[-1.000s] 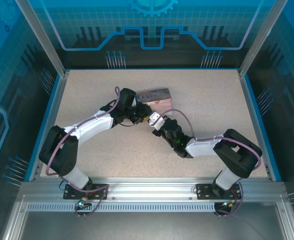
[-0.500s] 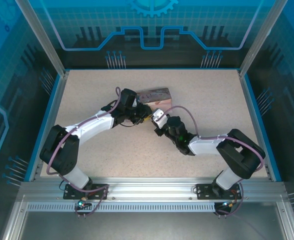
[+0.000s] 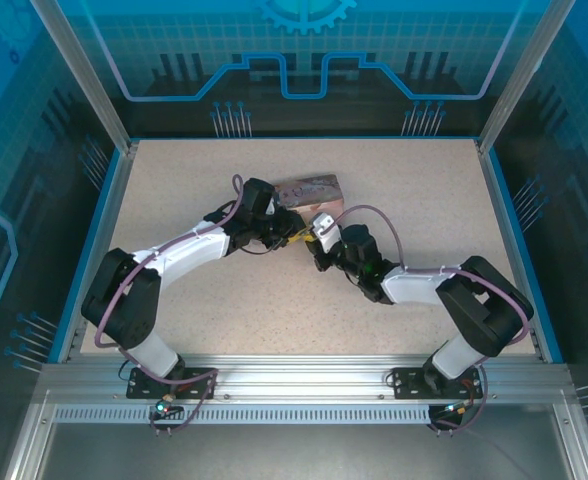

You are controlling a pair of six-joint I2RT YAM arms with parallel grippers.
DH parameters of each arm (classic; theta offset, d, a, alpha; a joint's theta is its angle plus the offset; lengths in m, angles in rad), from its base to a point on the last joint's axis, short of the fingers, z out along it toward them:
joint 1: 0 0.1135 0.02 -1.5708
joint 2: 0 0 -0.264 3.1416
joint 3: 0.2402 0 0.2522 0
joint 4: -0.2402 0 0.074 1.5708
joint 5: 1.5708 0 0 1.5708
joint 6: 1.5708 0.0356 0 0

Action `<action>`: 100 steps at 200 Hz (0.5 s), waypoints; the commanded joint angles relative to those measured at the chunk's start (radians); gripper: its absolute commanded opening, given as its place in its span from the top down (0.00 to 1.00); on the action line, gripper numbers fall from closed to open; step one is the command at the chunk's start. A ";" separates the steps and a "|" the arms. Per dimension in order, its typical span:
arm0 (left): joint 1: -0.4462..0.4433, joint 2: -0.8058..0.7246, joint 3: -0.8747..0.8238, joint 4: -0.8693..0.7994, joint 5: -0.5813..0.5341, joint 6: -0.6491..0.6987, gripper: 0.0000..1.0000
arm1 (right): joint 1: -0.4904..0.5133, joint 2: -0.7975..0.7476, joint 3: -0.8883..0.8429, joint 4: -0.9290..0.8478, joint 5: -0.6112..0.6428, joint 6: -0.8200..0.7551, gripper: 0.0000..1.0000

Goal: Unlock the padlock with the key

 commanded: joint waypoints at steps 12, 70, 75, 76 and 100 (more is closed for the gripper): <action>-0.019 0.006 0.022 0.057 0.047 0.000 1.00 | -0.034 0.019 0.024 -0.009 -0.126 0.073 0.99; -0.024 0.007 0.023 0.038 0.033 0.025 1.00 | -0.064 0.028 0.047 -0.035 -0.216 0.092 1.00; -0.025 0.007 0.023 0.035 0.030 0.028 1.00 | -0.067 0.029 0.049 -0.038 -0.226 0.094 1.00; -0.025 0.007 0.023 0.035 0.030 0.029 1.00 | -0.067 0.029 0.049 -0.038 -0.228 0.095 1.00; -0.028 0.010 0.014 0.034 0.024 0.036 1.00 | -0.084 0.035 0.056 -0.041 -0.256 0.109 1.00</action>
